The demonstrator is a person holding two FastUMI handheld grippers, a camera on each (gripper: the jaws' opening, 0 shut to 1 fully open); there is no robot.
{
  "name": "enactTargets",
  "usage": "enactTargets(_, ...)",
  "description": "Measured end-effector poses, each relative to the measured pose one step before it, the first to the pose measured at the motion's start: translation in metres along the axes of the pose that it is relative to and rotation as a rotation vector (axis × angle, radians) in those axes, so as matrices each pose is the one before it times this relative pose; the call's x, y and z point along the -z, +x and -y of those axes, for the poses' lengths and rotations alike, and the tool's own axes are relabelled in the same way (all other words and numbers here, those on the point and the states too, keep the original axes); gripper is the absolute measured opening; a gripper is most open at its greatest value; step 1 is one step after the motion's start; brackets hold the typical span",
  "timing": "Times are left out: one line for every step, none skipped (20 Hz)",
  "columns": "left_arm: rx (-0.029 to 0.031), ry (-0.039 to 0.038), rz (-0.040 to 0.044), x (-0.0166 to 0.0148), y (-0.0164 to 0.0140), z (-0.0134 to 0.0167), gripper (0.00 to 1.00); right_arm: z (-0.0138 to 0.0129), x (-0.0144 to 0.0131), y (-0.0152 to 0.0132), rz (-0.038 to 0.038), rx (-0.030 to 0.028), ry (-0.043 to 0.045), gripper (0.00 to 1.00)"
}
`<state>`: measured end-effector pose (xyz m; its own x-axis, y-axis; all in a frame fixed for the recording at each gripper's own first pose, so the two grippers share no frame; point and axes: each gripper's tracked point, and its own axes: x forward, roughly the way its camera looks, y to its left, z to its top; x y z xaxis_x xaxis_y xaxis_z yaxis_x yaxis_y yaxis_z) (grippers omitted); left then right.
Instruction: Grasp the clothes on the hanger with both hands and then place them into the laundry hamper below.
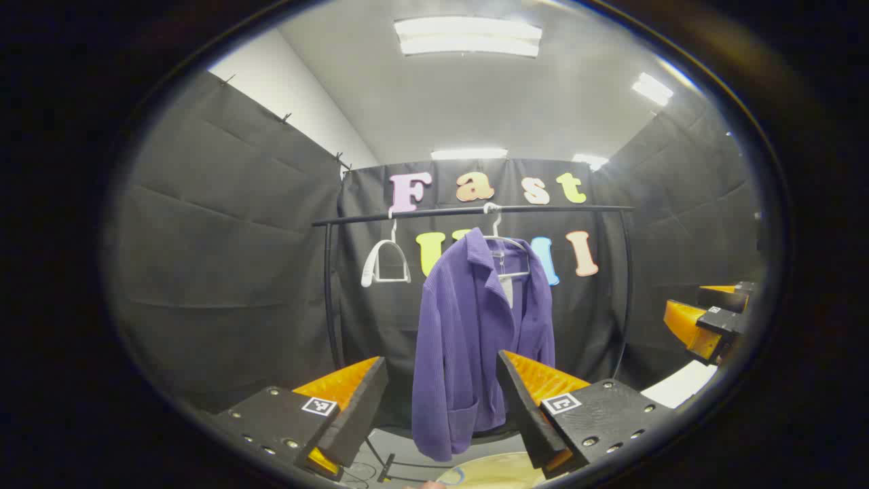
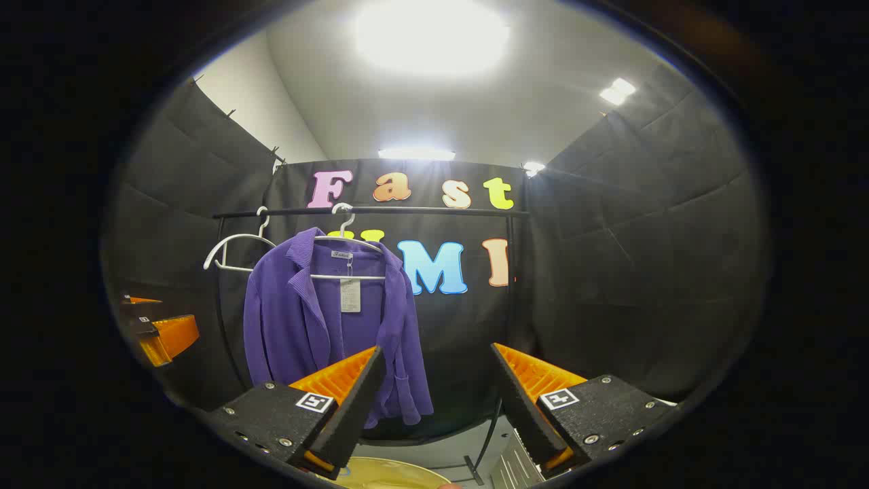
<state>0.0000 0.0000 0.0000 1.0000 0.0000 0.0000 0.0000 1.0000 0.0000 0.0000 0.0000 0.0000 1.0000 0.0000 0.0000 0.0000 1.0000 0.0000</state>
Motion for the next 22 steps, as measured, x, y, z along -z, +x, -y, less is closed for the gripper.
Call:
enactTargets(-0.00134, 0.00406, 0.00105, 0.00005, -0.00015, -0.00122, 0.93, -0.0007, -0.00049, -0.00074, 0.00009, -0.00183, 0.00038, 0.94)
enactTargets(-0.0022, 0.00402, 0.00074, -0.00227, 0.00156, -0.00106, 0.93, -0.00024, 0.0, 0.00045, 0.00011, -0.002, 0.00024, 0.94)
enactTargets(-0.00204, 0.00232, 0.00085, 0.00088, -0.00134, -0.00183, 0.93, -0.00025, -0.00004, 0.00052, -0.0008, -0.00158, 0.00014, 0.95)
enactTargets(-0.00127, -0.00042, 0.00075, 0.00045, -0.00056, -0.00074, 0.99, -0.00011, 0.00091, 0.00092, -0.00079, -0.00172, 0.0002, 0.94)
enactTargets(0.00041, -0.00151, 0.00012, -0.00022, 0.00062, -0.00026, 0.99, 0.0, 0.00042, 0.00045, -0.0005, -0.00214, -0.00064, 0.94)
enactTargets(0.0003, 0.00007, -0.00011, 0.00012, 0.00034, 0.00047, 0.99, -0.00017, 0.00043, 0.00105, -0.00015, -0.00152, -0.00216, 0.94)
enactTargets(-0.00075, 0.00118, 0.00027, 0.00051, 0.00158, 0.0005, 0.99, 0.00045, -0.00002, 0.0003, -0.00097, 0.00002, -0.00293, 0.94)
enactTargets(0.00017, 0.00109, -0.00027, -0.00063, 0.00126, 0.00094, 0.99, -0.00065, 0.00088, 0.00069, -0.00082, -0.00033, -0.00091, 0.94)
enactTargets(0.00139, 0.00087, -0.00075, 0.00189, 0.00005, 0.00177, 0.99, 0.00011, 0.0002, 0.00072, -0.00129, 0.00029, 0.00097, 0.94)
enactTargets(0.00087, 0.00088, -0.00166, -0.00042, -0.00099, 0.00115, 0.99, -0.0003, 0.00077, 0.00082, -0.00342, 0.00012, 0.00211, 0.94)
enactTargets(-0.00038, 0.00059, -0.00072, 0.00073, -0.00062, -0.00044, 0.99, 0.00022, 0.00019, 0.00057, -0.00147, 0.00018, 0.0037, 0.95)
enactTargets(-0.00024, 0.00061, -0.00003, -0.00026, 0.0009, 0.0014, 0.99, -0.00021, 0.00038, 0.00081, -0.00042, 0.00072, 0.0033, 0.94)
enactTargets(-0.00122, 0.00088, -0.00111, -0.0001, -0.00024, 0.00006, 0.99, -0.00023, -0.0002, 0.00024, -0.00104, -0.00038, 0.0013, 0.94)
enactTargets(-0.00158, 0.00059, -0.00249, 0.00097, 0.00088, 0.00039, 0.99, 0.00047, 0.00141, 0.00098, -0.00193, 0.00017, -0.00037, 0.94)
enactTargets(-0.00057, 0.00045, -0.00328, 0.00224, 0.00098, -0.00019, 0.99, -0.00004, 0.00034, 0.00072, -0.00174, -0.00058, -0.00066, 0.95)
enactTargets(-0.00185, 0.00082, -0.00212, 0.00089, 0.00012, -0.0002, 0.99, -0.00011, 0.00007, 0.001, 0.00049, -0.00101, 0.0011, 0.94)
enactTargets(-0.00245, 0.00124, -0.0009, -0.00083, 0.00092, 0.00097, 0.99, -0.00015, 0.00018, 0.00132, -0.00104, -0.00209, 0.00154, 0.94)
enactTargets(-0.00229, 0.00066, -0.0002, -0.001, 0.00144, 0.00056, 0.99, 0.00054, 0.00116, 0.00314, -0.00267, -0.0025, 0.00032, 0.94)
enactTargets(-0.0015, -0.00061, -0.00041, -0.00047, 0.0021, 0.00088, 0.99, 0.00026, 0.00061, 0.00416, -0.00234, -0.00282, 0.00014, 0.94)
enactTargets(-0.00072, -0.00117, -0.00038, -0.00065, 0.00306, 0.00136, 0.99, -0.00047, 0.00008, 0.00659, -0.00214, -0.00288, 0.00017, 0.94)
enactTargets(-0.00008, -0.00105, -0.00066, 0.00047, 0.00297, 0.00215, 0.99, -0.00081, -0.00059, 0.00737, -0.00171, -0.00302, 0.00018, 0.95)
enactTargets(0.00242, 0.00015, -0.00007, -0.00171, 0.00392, 0.0038, 0.99, -0.0009, -0.0006, 0.00455, 0.00067, -0.00343, 0.00124, 0.94)
